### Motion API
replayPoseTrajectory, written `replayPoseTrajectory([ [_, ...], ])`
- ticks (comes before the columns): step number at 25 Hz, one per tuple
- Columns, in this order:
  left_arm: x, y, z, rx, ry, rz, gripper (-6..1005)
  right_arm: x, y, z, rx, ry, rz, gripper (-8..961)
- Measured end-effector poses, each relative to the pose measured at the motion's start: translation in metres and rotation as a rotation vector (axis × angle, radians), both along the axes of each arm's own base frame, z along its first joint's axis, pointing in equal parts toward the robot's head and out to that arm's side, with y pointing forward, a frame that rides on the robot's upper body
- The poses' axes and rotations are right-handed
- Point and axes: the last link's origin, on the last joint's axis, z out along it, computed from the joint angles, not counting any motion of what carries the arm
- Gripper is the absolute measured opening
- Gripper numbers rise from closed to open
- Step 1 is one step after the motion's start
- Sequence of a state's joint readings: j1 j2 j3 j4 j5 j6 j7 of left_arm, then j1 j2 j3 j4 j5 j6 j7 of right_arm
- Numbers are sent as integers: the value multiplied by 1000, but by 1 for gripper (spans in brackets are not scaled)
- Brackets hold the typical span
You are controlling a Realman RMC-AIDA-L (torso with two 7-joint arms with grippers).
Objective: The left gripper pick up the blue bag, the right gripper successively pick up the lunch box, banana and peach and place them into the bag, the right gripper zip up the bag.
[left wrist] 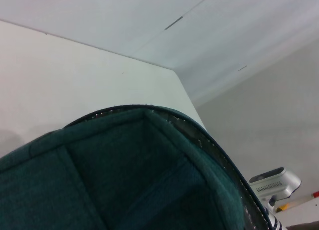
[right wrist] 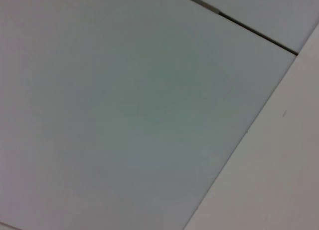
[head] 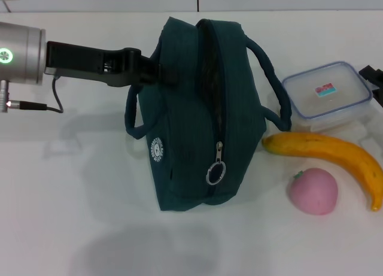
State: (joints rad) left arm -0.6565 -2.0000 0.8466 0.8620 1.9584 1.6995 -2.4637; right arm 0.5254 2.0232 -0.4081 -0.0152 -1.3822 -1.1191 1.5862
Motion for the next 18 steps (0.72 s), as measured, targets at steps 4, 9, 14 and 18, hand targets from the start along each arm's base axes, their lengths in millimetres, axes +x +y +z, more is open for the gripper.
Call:
replayPoseTrajectory([
  [4, 1, 0, -1, 0, -1, -9, 42, -3, 1, 1, 5, 5, 14, 143],
  [9, 1, 0, -1, 5, -1, -17, 42, -4, 2, 2, 10, 16, 18, 107],
  [14, 1, 0, -1, 6, -3, -16, 42, -5, 0, 3, 0, 91, 2, 98],
  [18, 2, 0, -2, 5, -6, -19, 42, -6, -1, 1, -17, 166, -24, 96],
])
